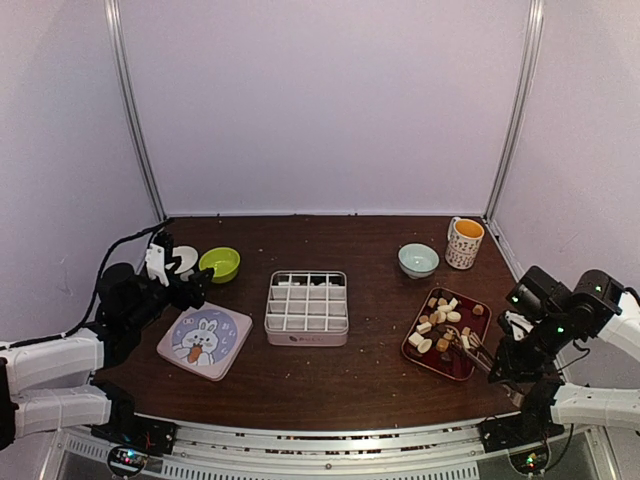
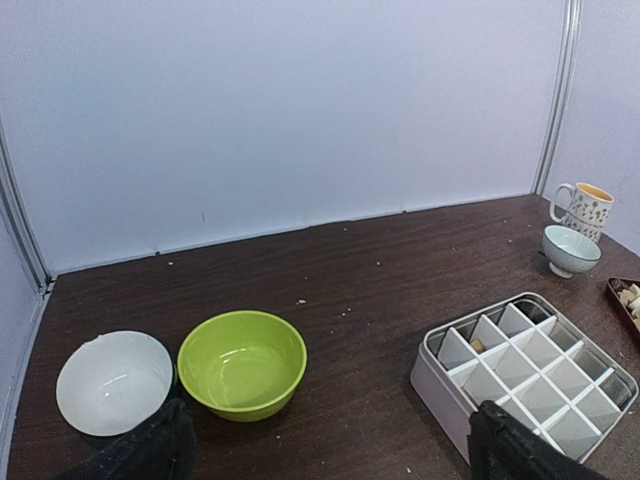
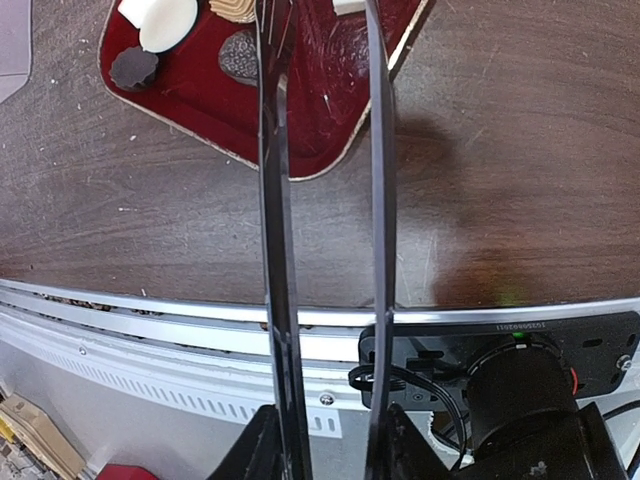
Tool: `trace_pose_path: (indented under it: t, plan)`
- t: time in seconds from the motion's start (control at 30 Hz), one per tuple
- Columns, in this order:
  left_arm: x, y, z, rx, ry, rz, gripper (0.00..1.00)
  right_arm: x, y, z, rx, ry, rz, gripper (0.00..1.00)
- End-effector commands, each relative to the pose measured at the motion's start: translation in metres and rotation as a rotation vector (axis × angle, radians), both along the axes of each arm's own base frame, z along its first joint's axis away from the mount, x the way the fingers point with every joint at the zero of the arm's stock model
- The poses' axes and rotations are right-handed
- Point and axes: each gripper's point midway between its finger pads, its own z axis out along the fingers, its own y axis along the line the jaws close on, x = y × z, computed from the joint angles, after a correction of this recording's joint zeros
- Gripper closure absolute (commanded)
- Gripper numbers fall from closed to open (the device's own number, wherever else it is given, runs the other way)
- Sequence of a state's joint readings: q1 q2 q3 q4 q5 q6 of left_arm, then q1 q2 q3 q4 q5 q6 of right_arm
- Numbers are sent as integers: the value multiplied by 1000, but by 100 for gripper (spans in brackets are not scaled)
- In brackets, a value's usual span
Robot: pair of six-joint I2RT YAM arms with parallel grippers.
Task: Pack the chocolate
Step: Pick up the fake chocolate from the plate.
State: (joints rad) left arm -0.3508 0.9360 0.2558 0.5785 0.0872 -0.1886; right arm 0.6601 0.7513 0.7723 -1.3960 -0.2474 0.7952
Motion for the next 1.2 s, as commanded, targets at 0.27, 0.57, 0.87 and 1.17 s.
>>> trace_pose_path:
  t: [0.27, 0.57, 0.87, 1.17]
  plan:
    - [-2, -1, 15, -16, -59, -10, 2, -7, 5, -7, 24, 58, 2, 69]
    - [-2, -1, 14, -14, -57, -11, 2, 3, 10, 7, 43, 13, -11, 77]
    - [-1, -2, 14, -15, -56, -13, 2, 21, 8, 38, 25, -80, -24, 80]
    - [-1, -2, 13, -13, -55, -15, 2, 33, 5, 54, -18, -123, -9, 82]
